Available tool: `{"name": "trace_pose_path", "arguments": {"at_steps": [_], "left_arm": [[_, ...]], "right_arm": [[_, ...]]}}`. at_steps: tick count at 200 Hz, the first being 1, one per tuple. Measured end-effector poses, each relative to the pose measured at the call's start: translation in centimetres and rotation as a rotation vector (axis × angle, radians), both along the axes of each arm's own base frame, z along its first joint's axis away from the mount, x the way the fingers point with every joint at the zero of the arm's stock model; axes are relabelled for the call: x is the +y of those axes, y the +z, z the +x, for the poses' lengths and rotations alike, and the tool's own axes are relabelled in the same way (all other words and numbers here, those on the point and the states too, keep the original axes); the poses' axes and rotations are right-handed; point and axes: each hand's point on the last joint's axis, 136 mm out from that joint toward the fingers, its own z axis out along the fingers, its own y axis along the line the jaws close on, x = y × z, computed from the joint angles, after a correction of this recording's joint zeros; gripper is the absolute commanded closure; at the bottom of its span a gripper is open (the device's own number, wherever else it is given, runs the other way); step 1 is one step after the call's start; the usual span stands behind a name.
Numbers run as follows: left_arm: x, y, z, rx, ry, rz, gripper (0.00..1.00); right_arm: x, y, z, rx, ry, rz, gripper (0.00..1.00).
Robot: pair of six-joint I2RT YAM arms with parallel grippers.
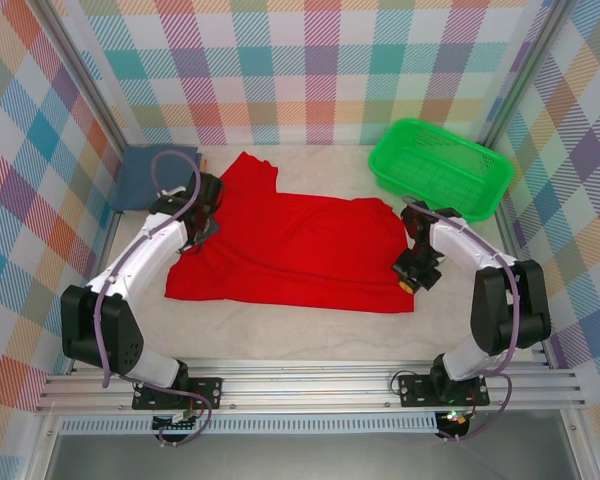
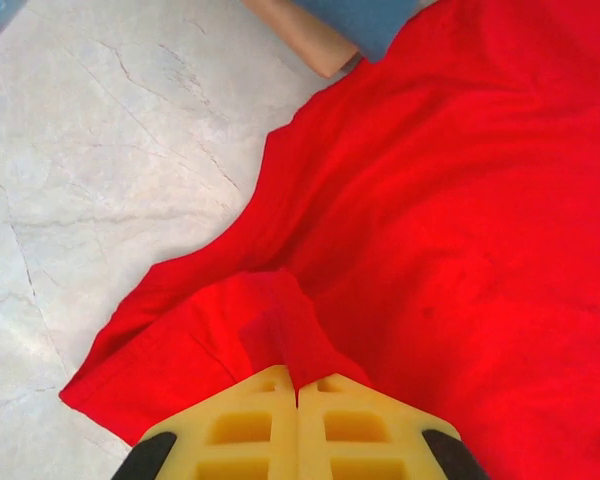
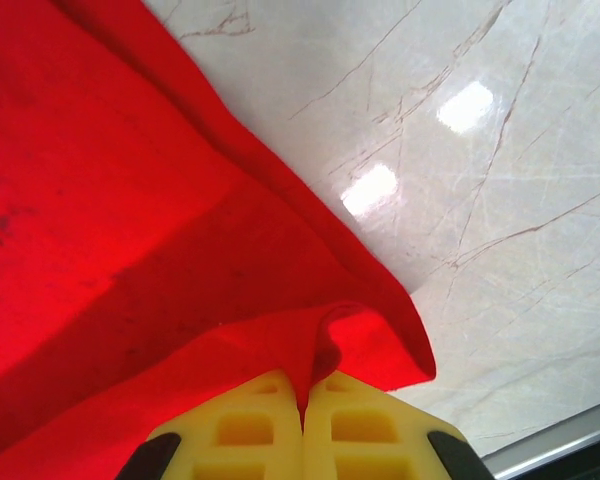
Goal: Fold and stack the t-shirts
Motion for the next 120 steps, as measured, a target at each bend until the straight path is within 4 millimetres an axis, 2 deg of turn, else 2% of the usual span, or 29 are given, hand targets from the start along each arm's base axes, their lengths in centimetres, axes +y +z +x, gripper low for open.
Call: {"name": "trace_pose_path", "arguments": {"at_steps": [30, 77, 120], "left_arm": [[0.4, -0.2, 0.5, 0.012, -0.002, 0.027, 1.00], [0.8, -0.6, 0.7, 0.026, 0.005, 0.042, 1.00], [0.8, -1.1, 1.3, 0.024, 0.007, 0.040, 1.00]], "right_arm": [[-0.3, -0.3, 0.6, -0.002, 0.001, -0.003, 1.00], [0.0, -0.4, 2.7, -0.030, 0.006, 0.002, 1.00], [0.1, -1.0, 3.4, -0.022, 0.005, -0.003, 1.00]]}}
